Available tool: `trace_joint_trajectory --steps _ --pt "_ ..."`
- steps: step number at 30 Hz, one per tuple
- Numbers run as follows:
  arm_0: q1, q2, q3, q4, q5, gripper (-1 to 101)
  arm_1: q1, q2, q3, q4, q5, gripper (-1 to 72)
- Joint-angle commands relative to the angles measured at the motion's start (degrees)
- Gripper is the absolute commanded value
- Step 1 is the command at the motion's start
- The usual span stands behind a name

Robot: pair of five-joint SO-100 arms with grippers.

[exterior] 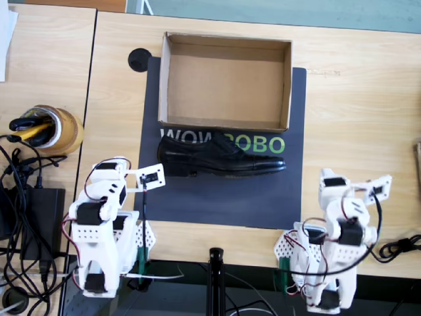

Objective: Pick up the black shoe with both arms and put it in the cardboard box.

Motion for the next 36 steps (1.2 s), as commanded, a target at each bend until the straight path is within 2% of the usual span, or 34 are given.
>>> trace_joint_trajectory --steps 1,6,13,18,20,23,25,28,29,32,36 --pt "1.93 -1.14 -5.1 3.16 -1.76 0 -3.08 -3.78 -7.65 3.78 -0.79 -0.2" --pt "4.13 -5.8 -9.49 6.86 -2.99 0 -7.47 -8.0 -13.62 8.44 0.44 -0.2" --pt "11.34 -7.29 -9.93 10.2 -5.19 0 -15.56 -10.37 -14.06 11.07 0.53 -0.2" --pt "13.27 -10.2 -10.46 11.51 -5.45 0 -17.58 -14.06 -17.23 15.56 -2.64 -0.2" --pt "13.97 -12.22 -10.46 12.04 -5.1 0 -17.67 -14.77 -17.49 15.82 -2.81 4.2" --pt "15.12 -12.57 -10.46 12.3 -3.96 0 -17.75 -15.03 -17.49 16.35 -4.22 15.2" --pt "16.17 -10.63 -10.46 12.66 -4.22 12 -17.84 -14.85 -17.49 16.52 -4.75 23.5" --pt "17.75 -7.29 -10.46 13.45 -4.57 40 -18.28 -15.12 -16.96 16.7 -6.06 32.9" --pt "18.28 -6.59 -10.46 13.62 -4.57 44 -18.37 -15.38 -16.79 16.7 -6.5 34.4" --pt "19.78 -7.38 -10.46 14.24 -3.96 47 -18.54 -17.05 -16.7 16.79 -7.56 39.2" --pt "21.27 -12.92 -10.28 16.08 -4.04 56 -19.07 -19.42 -16.26 16.7 -8.79 48.3"
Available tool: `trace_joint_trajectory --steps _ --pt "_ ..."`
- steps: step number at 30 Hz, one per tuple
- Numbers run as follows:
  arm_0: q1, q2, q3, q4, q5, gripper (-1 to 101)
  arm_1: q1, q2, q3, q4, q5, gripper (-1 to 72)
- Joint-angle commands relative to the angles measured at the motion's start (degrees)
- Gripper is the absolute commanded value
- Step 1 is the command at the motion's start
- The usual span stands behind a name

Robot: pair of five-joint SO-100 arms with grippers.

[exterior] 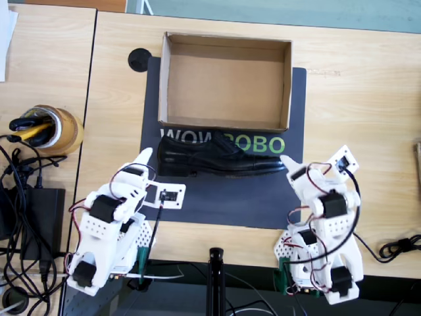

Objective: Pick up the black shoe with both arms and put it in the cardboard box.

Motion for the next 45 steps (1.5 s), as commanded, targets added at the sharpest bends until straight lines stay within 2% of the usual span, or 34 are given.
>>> trace_joint_trajectory --steps 1,7,19,32,39,43,45 --pt "1.67 -3.43 -1.58 1.49 0.35 58 -1.58 -1.32 -0.53 0.62 -1.32 49.0" --pt "5.19 -10.11 -1.32 0.18 0.88 65 -2.9 -5.71 -0.35 -1.41 -1.41 50.4" --pt "9.4 -23.91 -0.88 -7.38 -1.76 69 -2.72 -8.17 10.11 -14.15 -0.18 48.4" --pt "10.46 -35.86 -0.26 -13.89 -4.39 73 -3.08 -10.28 11.43 -17.23 0.7 47.8" --pt "10.2 -39.73 -0.18 -15.56 -4.48 73 -3.87 -11.07 14.5 -20.48 2.64 42.9" --pt "10.2 -39.55 -0.18 -15.56 -4.39 70 -5.27 -12.74 15.29 -21.71 3.6 37.2" --pt "10.2 -39.55 -0.18 -16.08 -3.16 57 -6.24 -13.89 15.29 -21.97 4.13 32.8"
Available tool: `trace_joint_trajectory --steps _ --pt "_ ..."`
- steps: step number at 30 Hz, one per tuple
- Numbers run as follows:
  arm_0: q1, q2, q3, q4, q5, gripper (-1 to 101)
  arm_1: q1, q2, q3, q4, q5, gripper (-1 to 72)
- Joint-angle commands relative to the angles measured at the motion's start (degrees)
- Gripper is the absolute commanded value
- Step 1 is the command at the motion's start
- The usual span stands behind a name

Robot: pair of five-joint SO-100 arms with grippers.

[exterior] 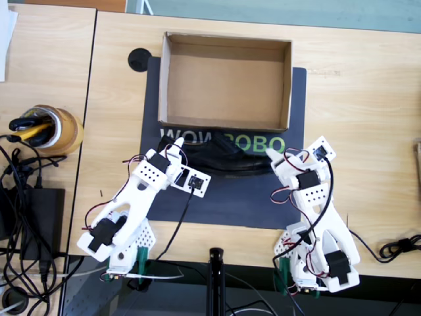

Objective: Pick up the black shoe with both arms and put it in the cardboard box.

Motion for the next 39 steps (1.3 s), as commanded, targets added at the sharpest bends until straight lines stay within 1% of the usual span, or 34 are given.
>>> trace_joint_trajectory --steps 1,4,5,6,7,9,10,12,14,18,26,29,33,39 --pt "0.44 0.62 -0.18 0.09 0.09 56 -2.2 -0.53 0.44 -0.35 0.44 30.6" --pt "-0.18 0.7 -0.18 -0.26 -0.26 56 -3.34 -1.58 0.62 -0.88 1.14 24.3" --pt "-0.18 0.88 -0.18 -0.26 0.44 49 -3.6 -1.76 0.62 -1.05 1.23 21.3" --pt "0.26 0.97 -0.18 -0.26 1.93 39 -3.69 -1.93 0.7 -1.23 1.41 17.2" --pt "0.53 1.05 -0.18 -0.26 2.37 35 -3.78 -2.11 0.7 -1.41 1.49 15.2" --pt "0.62 1.05 -0.18 -0.26 2.37 33 -3.78 -2.11 0.62 -1.58 1.67 12.2" --pt "0.62 1.05 -0.35 -0.26 2.81 30 -3.69 -2.02 0.44 -1.58 1.76 10.0" --pt "0.53 1.67 -0.62 -0.09 3.25 28 -3.25 -0.88 0.18 -1.58 1.93 5.2" --pt "0.53 2.81 -0.7 0.09 4.39 20 -2.99 0.44 -0.35 -1.32 1.93 3.0" --pt "1.14 5.54 -1.49 1.67 5.89 13 -2.46 1.23 -3.52 0.44 2.02 0.2" --pt "0.35 10.46 -7.56 7.65 8.44 2 -0.62 5.8 -9.05 2.55 2.02 0.0" --pt "-0.26 12.13 -11.07 9.76 8.7 2 0.26 8.7 -10.11 2.55 2.2 0.0" --pt "-1.58 14.94 -14.94 9.84 9.67 2 1.93 12.13 -12.57 2.11 2.81 -0.1" --pt "-8.09 15.38 -24.08 7.47 9.67 2 3.87 16.08 -12.22 -2.46 4.75 -0.1"
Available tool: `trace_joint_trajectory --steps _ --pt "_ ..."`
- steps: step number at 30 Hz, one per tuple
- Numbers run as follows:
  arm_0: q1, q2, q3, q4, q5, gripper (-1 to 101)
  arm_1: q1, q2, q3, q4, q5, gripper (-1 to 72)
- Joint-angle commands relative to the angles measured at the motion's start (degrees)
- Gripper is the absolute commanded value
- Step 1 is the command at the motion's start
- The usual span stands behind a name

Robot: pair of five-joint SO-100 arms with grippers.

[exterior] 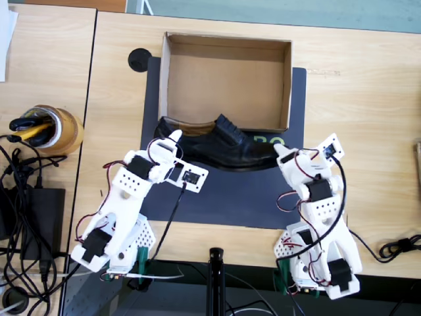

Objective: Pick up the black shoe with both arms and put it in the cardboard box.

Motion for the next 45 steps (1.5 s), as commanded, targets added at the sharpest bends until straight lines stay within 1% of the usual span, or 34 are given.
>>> trace_joint_trajectory --steps 1,5,12,18,20,22,31,40,45 --pt "-3.87 3.96 -6.77 -1.85 -0.44 2 2.02 5.36 -2.9 -3.78 0.53 -0.1" --pt "-8.17 3.96 -7.47 -6.94 -1.76 2 5.01 6.77 0.09 -10.99 2.02 -0.1" --pt "-13.62 0.26 -7.47 -15.91 -3.52 2 8.35 5.71 6.24 -25.66 3.96 -0.1" --pt "-16.26 -7.12 -7.47 -23.64 -2.99 2 10.63 -2.29 10.2 -37.79 4.48 -0.1" --pt "-17.05 -9.84 -7.91 -26.72 -2.99 2 10.99 -5.8 10.11 -40.87 4.66 -0.1" --pt "-17.58 -13.36 -10.72 -27.33 -2.99 2 11.07 -8.44 9.49 -43.24 4.66 -0.1" --pt "-20.74 -26.72 -27.6 -27.86 -3.34 2 11.16 -18.46 2.72 -49.31 5.71 -0.1" --pt "-22.15 -36.39 -40.17 -27.6 -2.55 4 10.72 -28.74 -7.21 -49.75 5.98 -0.1" --pt "-22.76 -39.02 -40.78 -26.89 -1.85 3 10.46 -30.67 -8.17 -49.75 6.06 -0.1"
